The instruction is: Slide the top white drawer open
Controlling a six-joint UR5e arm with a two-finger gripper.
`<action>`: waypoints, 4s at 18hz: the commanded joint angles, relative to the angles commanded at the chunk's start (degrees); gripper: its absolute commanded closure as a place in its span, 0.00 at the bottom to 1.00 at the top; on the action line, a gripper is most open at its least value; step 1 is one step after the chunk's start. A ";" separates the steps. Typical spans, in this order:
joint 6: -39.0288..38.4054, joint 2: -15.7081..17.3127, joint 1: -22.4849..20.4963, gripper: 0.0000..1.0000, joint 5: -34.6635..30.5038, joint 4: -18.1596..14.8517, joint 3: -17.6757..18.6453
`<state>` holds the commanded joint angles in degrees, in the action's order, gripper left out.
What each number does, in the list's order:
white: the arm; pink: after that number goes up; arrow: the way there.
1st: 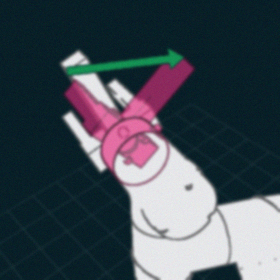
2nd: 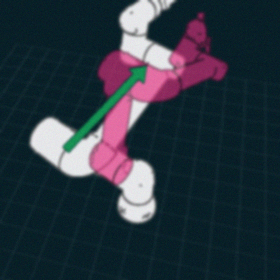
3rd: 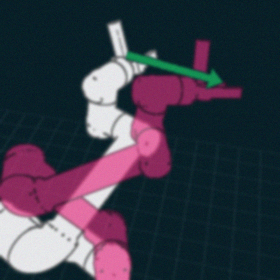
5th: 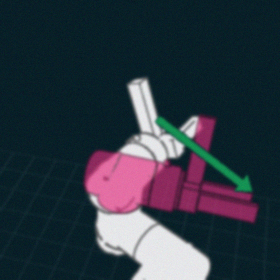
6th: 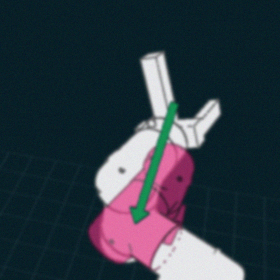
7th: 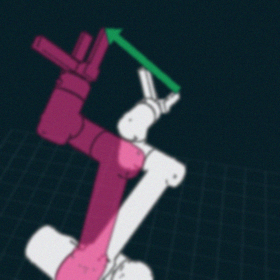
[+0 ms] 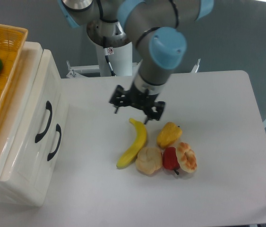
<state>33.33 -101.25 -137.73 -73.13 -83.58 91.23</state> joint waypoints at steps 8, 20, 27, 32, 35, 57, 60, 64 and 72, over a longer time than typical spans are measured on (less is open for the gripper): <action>-6.95 1.05 3.70 0.00 4.92 0.00 -0.70; -12.50 -1.84 7.74 0.00 8.87 0.09 0.09; -12.50 -2.11 7.74 0.00 12.40 0.35 0.00; -12.23 -3.16 7.74 0.00 12.92 0.53 0.00; -12.23 -3.52 7.74 0.00 12.92 0.53 0.00; -11.88 -5.36 8.45 0.00 12.84 1.84 -0.53; -11.79 -5.63 8.80 0.00 12.14 3.07 -0.53; -11.70 -5.80 9.32 0.00 9.85 3.08 -0.53; -11.62 -5.54 9.68 0.00 7.04 3.08 -0.70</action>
<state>21.71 -106.79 -128.06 -66.09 -80.51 90.53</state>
